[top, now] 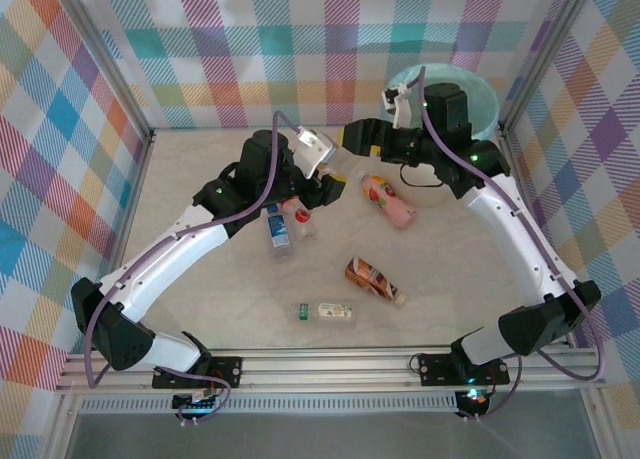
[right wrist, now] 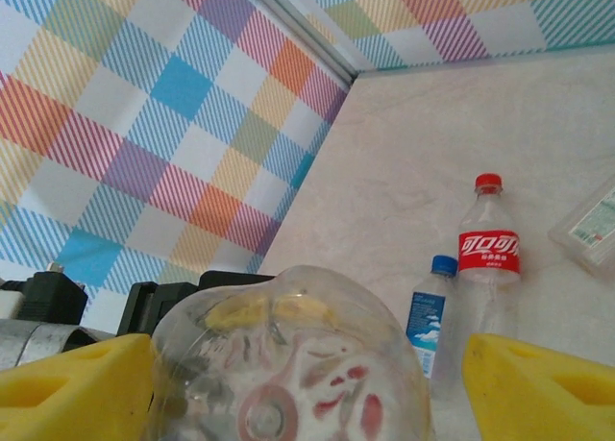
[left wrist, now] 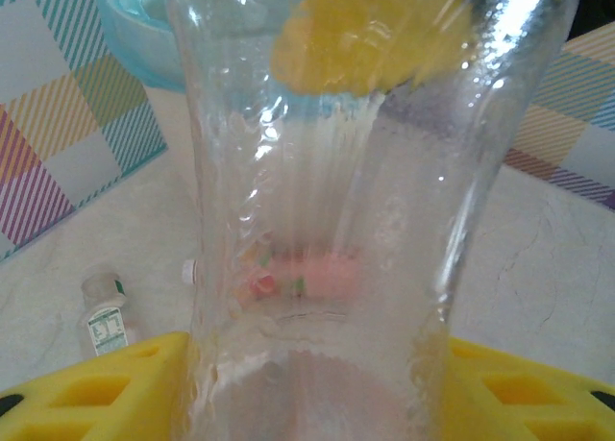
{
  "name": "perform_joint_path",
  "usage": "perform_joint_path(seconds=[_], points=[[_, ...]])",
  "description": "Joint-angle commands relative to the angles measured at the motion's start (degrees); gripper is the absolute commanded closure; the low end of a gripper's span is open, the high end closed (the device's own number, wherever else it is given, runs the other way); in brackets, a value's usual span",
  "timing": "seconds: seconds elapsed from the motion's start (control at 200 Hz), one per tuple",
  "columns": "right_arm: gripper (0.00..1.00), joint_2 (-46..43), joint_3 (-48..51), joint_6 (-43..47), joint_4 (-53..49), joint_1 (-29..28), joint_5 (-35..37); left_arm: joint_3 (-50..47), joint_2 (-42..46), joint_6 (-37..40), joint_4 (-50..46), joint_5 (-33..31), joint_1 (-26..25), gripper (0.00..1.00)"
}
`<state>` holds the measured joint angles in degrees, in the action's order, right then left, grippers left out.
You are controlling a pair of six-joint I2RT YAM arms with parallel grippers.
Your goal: Put the plastic bottles in the bin
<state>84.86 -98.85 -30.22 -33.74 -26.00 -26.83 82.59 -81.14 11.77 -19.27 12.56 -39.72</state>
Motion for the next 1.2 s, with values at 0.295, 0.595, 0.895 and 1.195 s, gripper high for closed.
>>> perform_joint_path(seconds=[0.295,0.595,0.895,1.195], points=[[0.42,-0.13,-9.21,5.47,-6.35,-0.37,7.49,0.43,2.03,-1.88,2.04,-2.31,0.00,0.25],[0.44,5.81,-32.82,18.09,-16.93,5.08,23.01,1.36,5.17,-2.63,2.42,-3.51,0.00,0.08],[0.46,11.07,-38.36,34.40,-10.38,10.59,42.25,-0.67,7.92,-2.79,0.42,-7.28,0.00,0.07],[0.44,14.38,-32.38,38.34,-11.13,13.25,49.08,-2.49,7.71,-4.68,0.10,-8.83,0.00,0.07]])
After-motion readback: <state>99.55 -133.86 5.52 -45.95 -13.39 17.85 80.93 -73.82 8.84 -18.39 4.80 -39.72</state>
